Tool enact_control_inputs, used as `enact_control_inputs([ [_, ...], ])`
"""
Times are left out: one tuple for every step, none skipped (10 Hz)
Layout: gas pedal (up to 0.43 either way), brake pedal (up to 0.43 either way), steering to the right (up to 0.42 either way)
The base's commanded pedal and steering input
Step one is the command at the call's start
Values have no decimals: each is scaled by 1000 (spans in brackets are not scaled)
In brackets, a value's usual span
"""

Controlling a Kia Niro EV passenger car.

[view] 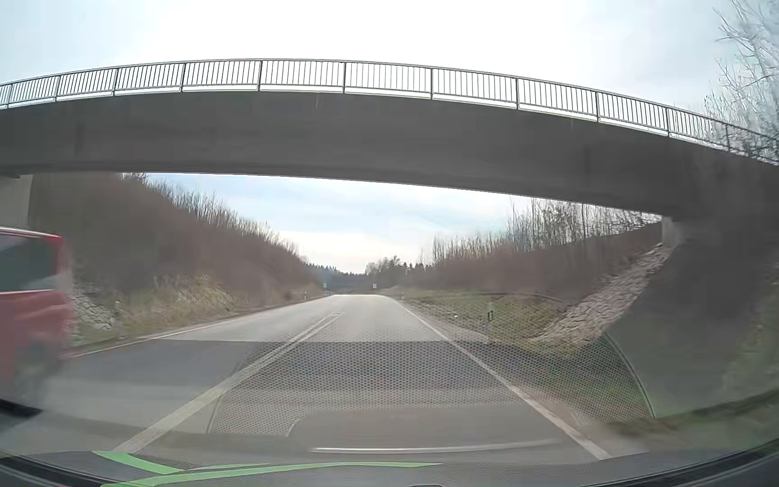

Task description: Follow the waypoints while adhering to traffic rules and regulations

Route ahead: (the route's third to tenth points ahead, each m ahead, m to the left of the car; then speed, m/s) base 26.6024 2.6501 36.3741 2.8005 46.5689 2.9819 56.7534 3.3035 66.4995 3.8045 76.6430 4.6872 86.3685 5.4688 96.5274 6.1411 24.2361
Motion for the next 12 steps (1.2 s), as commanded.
enact_control_inputs([
  [98,0,-2],
  [98,0,-2],
  [98,0,-2],
  [130,0,-2],
  [130,0,-2],
  [138,0,-2],
  [150,0,-2],
  [157,0,-2],
  [157,0,-2],
  [157,0,0],
  [157,0,1],
  [169,0,1],
])
